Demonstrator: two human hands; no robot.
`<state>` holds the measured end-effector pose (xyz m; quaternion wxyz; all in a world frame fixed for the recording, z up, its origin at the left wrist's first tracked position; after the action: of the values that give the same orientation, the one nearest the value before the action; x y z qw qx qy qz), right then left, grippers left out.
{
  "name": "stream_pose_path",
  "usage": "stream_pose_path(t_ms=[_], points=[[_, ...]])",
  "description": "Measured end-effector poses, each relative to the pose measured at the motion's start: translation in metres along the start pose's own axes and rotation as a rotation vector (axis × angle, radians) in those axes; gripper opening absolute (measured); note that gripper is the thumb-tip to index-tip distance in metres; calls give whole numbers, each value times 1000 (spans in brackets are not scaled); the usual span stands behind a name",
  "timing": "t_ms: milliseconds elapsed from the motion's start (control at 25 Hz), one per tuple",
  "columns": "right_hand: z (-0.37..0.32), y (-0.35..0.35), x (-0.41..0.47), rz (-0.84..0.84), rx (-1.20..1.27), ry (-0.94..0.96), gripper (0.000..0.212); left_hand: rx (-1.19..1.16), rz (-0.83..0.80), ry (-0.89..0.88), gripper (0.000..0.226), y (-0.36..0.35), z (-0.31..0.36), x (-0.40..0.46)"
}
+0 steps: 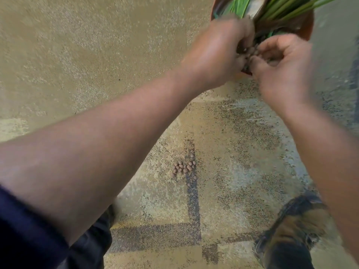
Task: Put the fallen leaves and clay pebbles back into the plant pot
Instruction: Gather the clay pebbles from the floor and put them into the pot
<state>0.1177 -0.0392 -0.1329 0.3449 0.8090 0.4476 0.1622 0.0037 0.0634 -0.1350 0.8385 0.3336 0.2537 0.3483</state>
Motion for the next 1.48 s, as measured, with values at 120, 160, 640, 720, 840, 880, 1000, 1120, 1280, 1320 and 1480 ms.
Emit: stream_pose_path(t_ms=[120, 160, 640, 720, 840, 880, 1000, 1120, 1280, 1320, 1480], points=[[17, -10, 7, -29, -128, 22, 24, 89, 17, -14, 16, -13, -12, 7], [20, -10, 6, -10, -123, 27, 25, 83, 32, -14, 16, -14, -14, 4], [23, -96, -143, -659, -154, -32, 28, 126, -322, 166, 38, -68, -91, -138], [29, -115, -178, -851, -166, -152, 52, 253, -573, 357, 50, -91, -125, -182], [35, -134, -224, -978, -184, -260, 85, 397, -748, 405, 72, -108, -147, -229], [36, -139, -235, -981, -183, -289, 88, 417, -750, 391, 71, -110, -148, -236], [39, -148, -248, -850, -185, -302, 67, 363, -684, 339, 50, -109, -143, -239], [39, -153, -242, -772, -206, -235, 40, 288, -637, 270, 22, -110, -132, -235], [37, -152, -237, -826, -276, -127, 33, 239, -615, 266, 13, -118, -130, -235], [37, -152, -238, -835, -282, -113, 33, 219, -615, 267, 12, -119, -130, -235], [38, -152, -239, -847, -291, -97, 27, 175, -598, 268, 10, -120, -134, -236]])
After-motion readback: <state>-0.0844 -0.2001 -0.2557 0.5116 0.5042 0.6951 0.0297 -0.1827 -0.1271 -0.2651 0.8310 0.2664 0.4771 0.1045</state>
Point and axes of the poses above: each hand's wrist, its own x-axis towards the middle knuckle, its own y-axis out of the back of the hand, z = x × y, the point moved 5 cm from there along x, towards the middle knuckle, and after that the axes turned 13 degrees about y, right-handed, at the moved point
